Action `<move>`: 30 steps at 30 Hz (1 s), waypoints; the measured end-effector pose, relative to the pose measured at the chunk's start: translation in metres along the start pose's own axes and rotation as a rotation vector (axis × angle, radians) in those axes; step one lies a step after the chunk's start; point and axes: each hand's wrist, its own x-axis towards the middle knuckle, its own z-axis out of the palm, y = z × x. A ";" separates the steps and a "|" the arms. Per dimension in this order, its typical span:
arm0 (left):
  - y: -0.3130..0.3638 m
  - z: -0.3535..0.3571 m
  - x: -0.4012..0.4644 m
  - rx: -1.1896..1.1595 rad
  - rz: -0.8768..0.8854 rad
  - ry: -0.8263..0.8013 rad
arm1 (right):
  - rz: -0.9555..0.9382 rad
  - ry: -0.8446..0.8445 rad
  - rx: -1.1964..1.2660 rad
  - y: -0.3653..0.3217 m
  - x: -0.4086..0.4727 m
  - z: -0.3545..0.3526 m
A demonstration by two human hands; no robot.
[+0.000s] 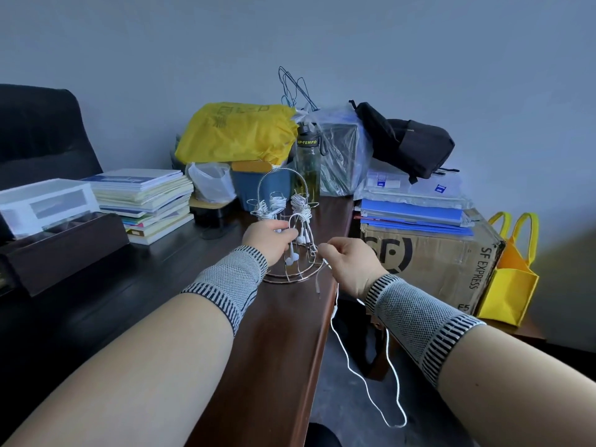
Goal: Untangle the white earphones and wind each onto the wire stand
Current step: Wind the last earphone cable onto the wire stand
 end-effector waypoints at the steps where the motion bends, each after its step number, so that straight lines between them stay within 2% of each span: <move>1: 0.001 0.003 0.002 -0.023 -0.013 -0.010 | -0.002 0.002 -0.061 0.003 0.005 0.000; 5: 0.004 0.008 0.004 -0.034 0.000 -0.014 | 0.074 -0.039 -0.199 0.013 0.027 0.003; 9: -0.002 0.007 0.014 0.085 0.039 0.051 | 0.032 -0.064 -0.221 0.012 0.046 0.011; 12: -0.004 0.005 0.018 0.089 0.066 0.064 | 0.001 -0.072 -0.278 0.010 0.055 0.018; 16: -0.006 0.001 0.018 0.174 0.091 0.027 | -0.076 0.028 -0.278 0.012 0.053 0.024; 19: -0.012 0.001 0.017 0.258 0.065 -0.025 | -0.077 0.076 -0.138 0.015 0.045 0.025; 21: -0.014 0.003 0.015 0.136 0.021 -0.061 | -0.059 0.072 0.045 0.018 0.037 0.031; 23: -0.011 0.005 0.013 -0.087 -0.051 -0.109 | -0.077 0.061 0.127 0.021 0.027 0.042; 26: -0.001 0.005 0.004 -0.433 -0.171 -0.235 | -0.151 0.030 0.047 0.026 0.012 0.060; 30: 0.000 0.000 0.003 -0.531 -0.299 -0.312 | -0.169 0.021 -0.059 0.030 0.011 0.066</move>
